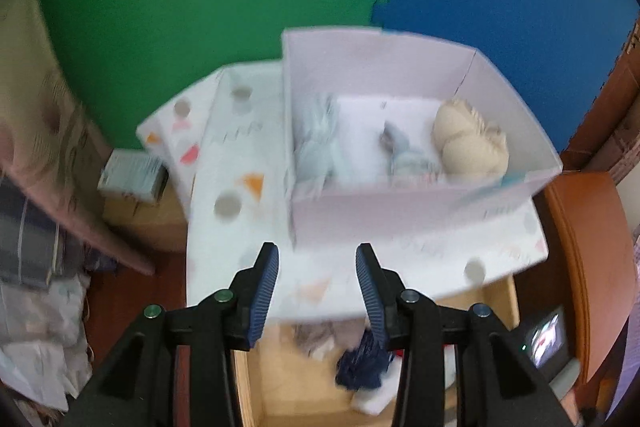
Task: Take underwear out of drawer
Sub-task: 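Lower the floral sock into the white box and open the left gripper, then carry the grey sock into the white box and open the right gripper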
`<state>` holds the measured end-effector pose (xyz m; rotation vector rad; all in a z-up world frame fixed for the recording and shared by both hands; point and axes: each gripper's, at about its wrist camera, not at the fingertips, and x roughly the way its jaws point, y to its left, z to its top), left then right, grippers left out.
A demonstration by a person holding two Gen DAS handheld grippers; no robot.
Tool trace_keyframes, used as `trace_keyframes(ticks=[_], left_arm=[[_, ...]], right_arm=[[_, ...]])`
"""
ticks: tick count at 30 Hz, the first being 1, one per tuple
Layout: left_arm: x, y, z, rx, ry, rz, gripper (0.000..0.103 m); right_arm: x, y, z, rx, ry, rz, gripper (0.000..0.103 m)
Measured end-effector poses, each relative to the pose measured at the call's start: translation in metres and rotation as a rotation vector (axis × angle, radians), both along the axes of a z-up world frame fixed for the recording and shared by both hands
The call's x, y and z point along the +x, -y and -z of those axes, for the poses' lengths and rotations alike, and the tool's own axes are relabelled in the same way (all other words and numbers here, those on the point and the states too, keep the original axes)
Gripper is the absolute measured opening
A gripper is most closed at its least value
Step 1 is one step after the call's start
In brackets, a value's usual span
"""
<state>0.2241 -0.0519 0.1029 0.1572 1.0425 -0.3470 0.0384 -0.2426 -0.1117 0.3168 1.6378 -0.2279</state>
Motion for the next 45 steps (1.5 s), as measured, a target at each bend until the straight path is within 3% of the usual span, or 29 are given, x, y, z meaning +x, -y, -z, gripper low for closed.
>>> trace_keyframes(ticks=[7, 13, 18, 24, 31, 37, 45], left_arm=[[-0.053, -0.041, 0.063, 0.054, -0.021, -0.088, 0.041], [-0.079, -0.063, 0.123, 0.068, -0.112, -0.156, 0.041], [-0.087, -0.073, 0.147, 0.066, -0.149, -0.201, 0.041], [-0.083, -0.089, 0.156, -0.045, -0.193, -0.236, 0.041], [-0.085, -0.095, 0.149, -0.057, -0.147, -0.289, 0.041], [-0.087, -0.092, 0.146, -0.041, -0.134, -0.282, 0.041], [-0.09, -0.092, 0.142, -0.066, -0.113, -0.262, 0.041]], right_arm=[[-0.001, 0.002, -0.005, -0.014, 0.021, 0.01, 0.038], [-0.004, 0.005, -0.015, -0.011, 0.062, 0.039, 0.038], [-0.003, 0.011, -0.025, -0.015, 0.082, 0.045, 0.038], [-0.001, 0.011, -0.048, -0.012, 0.112, 0.036, 0.038], [0.002, 0.013, -0.099, -0.034, 0.175, 0.004, 0.038], [0.014, 0.017, -0.159, -0.033, 0.269, -0.003, 0.038], [0.063, 0.024, -0.252, -0.085, 0.432, -0.04, 0.038]])
